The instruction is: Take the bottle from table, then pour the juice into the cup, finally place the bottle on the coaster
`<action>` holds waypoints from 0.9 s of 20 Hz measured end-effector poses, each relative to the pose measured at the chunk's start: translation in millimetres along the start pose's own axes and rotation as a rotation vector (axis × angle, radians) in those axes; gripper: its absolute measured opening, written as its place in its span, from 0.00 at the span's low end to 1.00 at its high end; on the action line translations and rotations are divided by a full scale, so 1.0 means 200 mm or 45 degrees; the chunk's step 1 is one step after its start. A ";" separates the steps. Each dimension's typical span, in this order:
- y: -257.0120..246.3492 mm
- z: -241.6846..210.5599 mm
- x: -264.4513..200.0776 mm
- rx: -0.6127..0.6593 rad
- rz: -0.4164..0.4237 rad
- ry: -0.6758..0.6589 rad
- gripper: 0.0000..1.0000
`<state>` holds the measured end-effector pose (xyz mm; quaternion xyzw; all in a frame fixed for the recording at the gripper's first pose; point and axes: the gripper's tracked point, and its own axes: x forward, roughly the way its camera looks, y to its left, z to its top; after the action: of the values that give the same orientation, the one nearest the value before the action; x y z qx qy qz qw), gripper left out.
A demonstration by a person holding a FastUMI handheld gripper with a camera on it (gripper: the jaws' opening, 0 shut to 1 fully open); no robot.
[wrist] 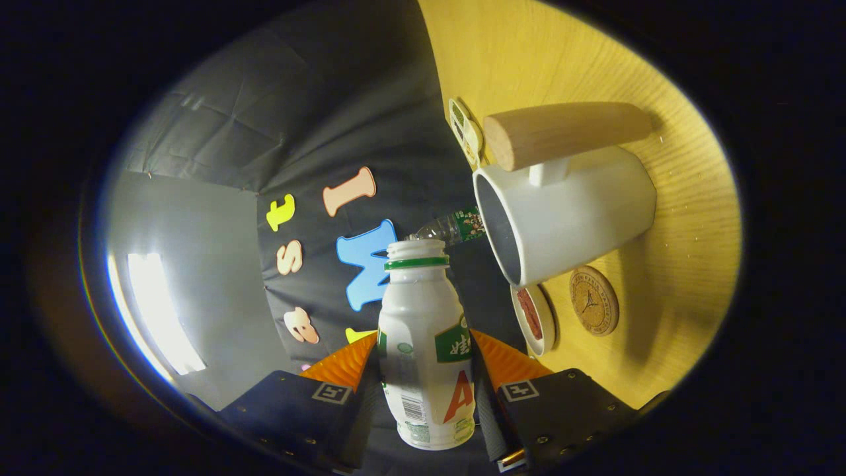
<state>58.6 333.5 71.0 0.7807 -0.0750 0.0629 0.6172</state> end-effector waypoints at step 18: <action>0.08 -0.02 0.12 -1.530 -0.125 -0.063 0.67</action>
<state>78.9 333.4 92.1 0.2989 -0.0756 -0.0372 0.9506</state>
